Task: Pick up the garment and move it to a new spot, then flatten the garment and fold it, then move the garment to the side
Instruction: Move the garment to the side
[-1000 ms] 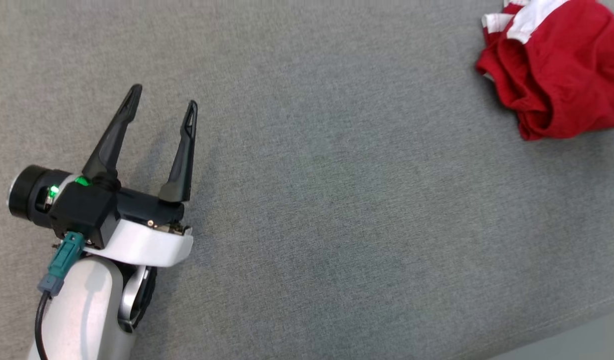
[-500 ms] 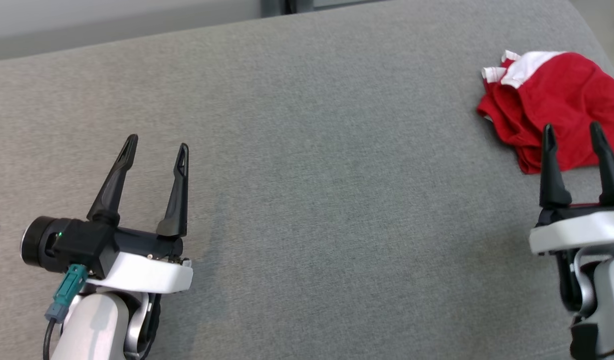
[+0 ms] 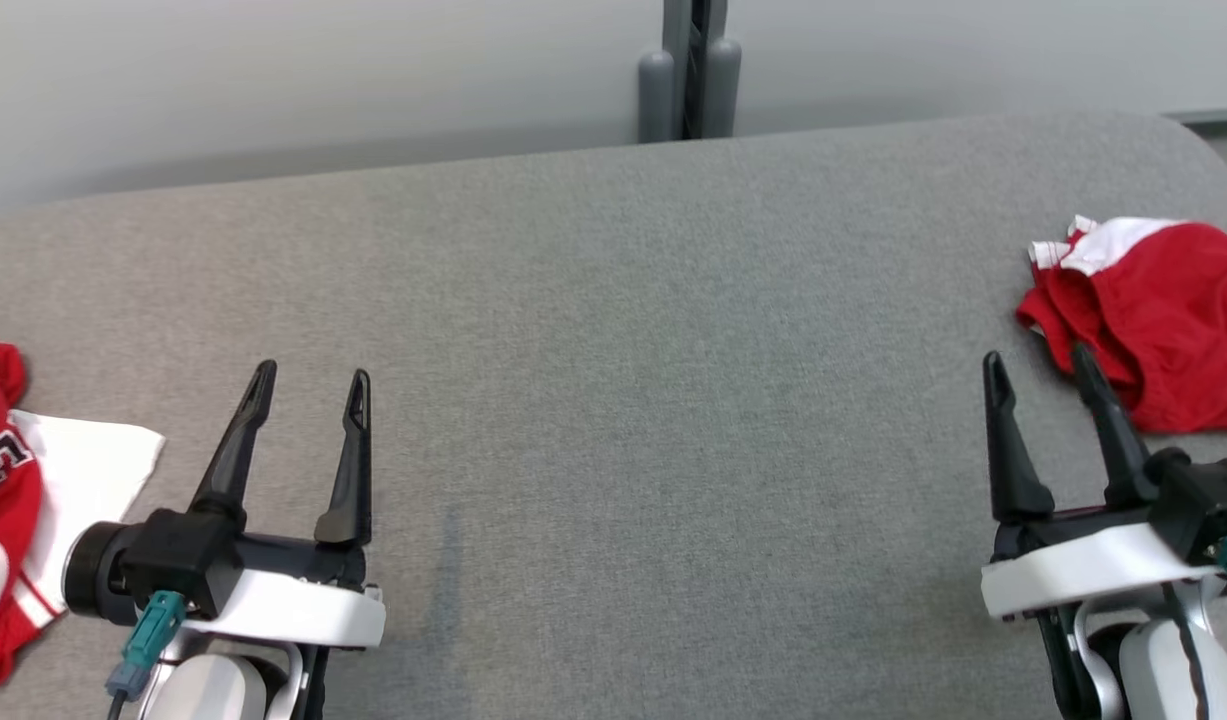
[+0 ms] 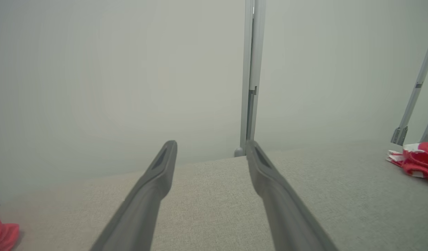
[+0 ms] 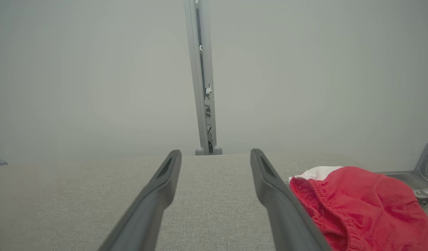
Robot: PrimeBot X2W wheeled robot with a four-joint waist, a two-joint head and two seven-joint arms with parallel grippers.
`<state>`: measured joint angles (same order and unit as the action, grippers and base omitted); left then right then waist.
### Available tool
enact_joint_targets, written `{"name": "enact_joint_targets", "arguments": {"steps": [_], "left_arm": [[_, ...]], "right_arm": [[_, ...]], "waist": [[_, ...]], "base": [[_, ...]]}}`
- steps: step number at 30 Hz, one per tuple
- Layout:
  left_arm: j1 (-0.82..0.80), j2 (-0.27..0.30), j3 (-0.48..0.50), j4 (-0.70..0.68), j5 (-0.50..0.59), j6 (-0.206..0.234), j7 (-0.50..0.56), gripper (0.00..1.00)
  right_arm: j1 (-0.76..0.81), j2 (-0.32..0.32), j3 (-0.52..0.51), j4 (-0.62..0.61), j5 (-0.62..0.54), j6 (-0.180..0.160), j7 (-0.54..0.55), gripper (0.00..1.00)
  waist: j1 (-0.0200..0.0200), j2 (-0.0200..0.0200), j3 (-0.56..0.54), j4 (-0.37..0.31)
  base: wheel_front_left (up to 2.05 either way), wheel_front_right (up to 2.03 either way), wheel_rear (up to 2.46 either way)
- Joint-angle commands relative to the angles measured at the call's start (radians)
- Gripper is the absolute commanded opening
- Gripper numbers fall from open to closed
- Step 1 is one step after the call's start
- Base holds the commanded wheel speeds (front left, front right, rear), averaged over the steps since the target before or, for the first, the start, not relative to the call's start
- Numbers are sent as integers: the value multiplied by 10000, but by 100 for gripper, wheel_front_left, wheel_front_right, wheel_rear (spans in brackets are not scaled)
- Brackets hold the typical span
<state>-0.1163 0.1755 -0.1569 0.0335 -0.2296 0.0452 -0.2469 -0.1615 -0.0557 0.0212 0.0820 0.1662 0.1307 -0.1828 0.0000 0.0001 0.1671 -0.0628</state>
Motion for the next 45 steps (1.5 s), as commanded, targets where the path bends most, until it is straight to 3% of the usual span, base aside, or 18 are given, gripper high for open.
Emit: {"name": "enact_joint_targets", "arguments": {"steps": [1,19,45], "left_arm": [[122,23,11,38,-23,15,-10,100],[1496,165,155,321,-304,350,30,100],[1751,354,100,550,-511,462,52,100]], "right_arm": [[234,0,23,-66,-107,2,110,100],[1856,26,-470,-459,98,2,682,100],[2229,24,-488,-607,191,2,974,100]], "waist": [[0,-1,-353,270],[0,-1,-1770,736],[0,-1,-2015,870]], "base": [[0,0,0],[0,0,0],[0,0,0]]}}
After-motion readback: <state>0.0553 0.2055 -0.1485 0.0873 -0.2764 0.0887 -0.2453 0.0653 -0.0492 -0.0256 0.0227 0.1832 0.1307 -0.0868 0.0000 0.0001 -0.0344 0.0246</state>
